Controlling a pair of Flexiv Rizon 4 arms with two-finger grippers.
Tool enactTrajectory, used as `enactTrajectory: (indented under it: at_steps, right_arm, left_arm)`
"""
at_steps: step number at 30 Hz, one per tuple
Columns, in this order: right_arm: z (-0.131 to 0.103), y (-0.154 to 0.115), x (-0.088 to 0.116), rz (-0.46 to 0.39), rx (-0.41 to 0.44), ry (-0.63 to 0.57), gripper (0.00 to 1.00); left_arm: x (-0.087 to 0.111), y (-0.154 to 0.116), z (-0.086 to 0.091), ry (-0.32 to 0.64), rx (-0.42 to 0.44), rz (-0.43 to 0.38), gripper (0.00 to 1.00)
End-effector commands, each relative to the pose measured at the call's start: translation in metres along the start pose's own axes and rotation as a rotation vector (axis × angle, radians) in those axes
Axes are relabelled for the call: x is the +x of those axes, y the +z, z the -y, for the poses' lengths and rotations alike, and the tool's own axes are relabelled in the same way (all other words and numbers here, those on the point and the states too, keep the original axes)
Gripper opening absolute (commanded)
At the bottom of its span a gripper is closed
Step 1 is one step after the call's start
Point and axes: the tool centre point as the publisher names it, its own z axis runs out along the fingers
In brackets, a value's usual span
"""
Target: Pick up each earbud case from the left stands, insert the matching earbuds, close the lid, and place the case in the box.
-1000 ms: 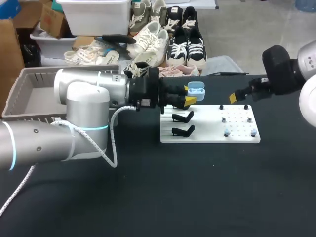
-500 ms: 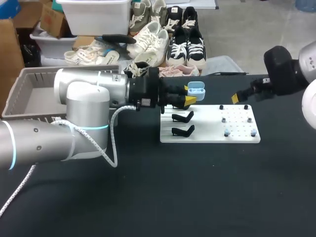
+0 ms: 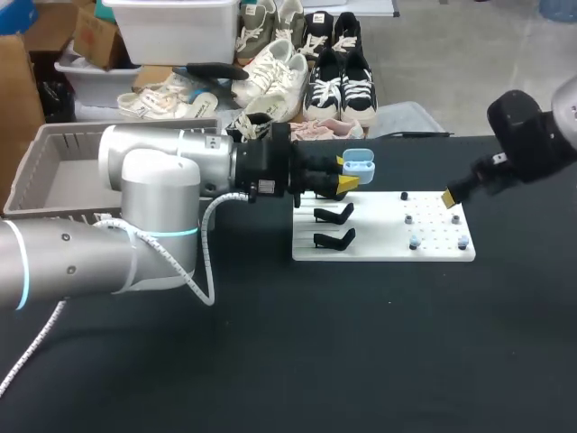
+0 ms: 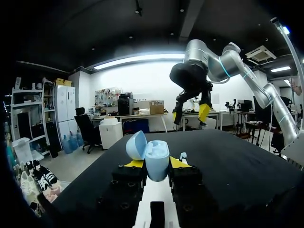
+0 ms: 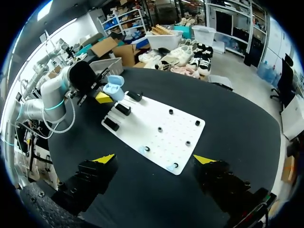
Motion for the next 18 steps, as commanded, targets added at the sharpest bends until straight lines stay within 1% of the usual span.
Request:
enactTrajectory:
  at_steps: [1,3,5,8,11,14,18]
  right_arm:
    - [-0.003,-0.006,0.016,-0.024,0.184,0.000,1.00]
    - [-0.001,-0.004,0.022,-0.052,0.228,0.003,1.00]
    - [0.000,-0.003,0.027,-0.071,0.253,0.013,1.00]
    - [0.002,0.002,0.032,-0.120,0.335,0.024,1.00]
    - [0.002,0.005,0.036,-0.139,0.395,0.042,1.00]
    - [0.002,0.007,0.038,-0.146,0.433,0.053,1.00]
    - [0.001,0.011,0.040,-0.164,0.505,0.057,1.00]
  left_arm:
    - [0.000,0.000,0.001,0.001,-0.004,0.002,0.00]
    - [0.000,0.000,0.001,0.001,-0.004,0.002,0.00]
    - [0.000,0.000,0.001,0.001,-0.004,0.002,0.00]
    - [0.000,0.000,0.001,0.001,-0.004,0.002,0.00]
    - [0.000,0.000,0.001,0.001,-0.004,0.002,0.00]
    - [0.000,0.000,0.001,0.001,-0.004,0.002,0.00]
    - [0.000,0.000,0.001,0.001,-0.004,0.002,0.00]
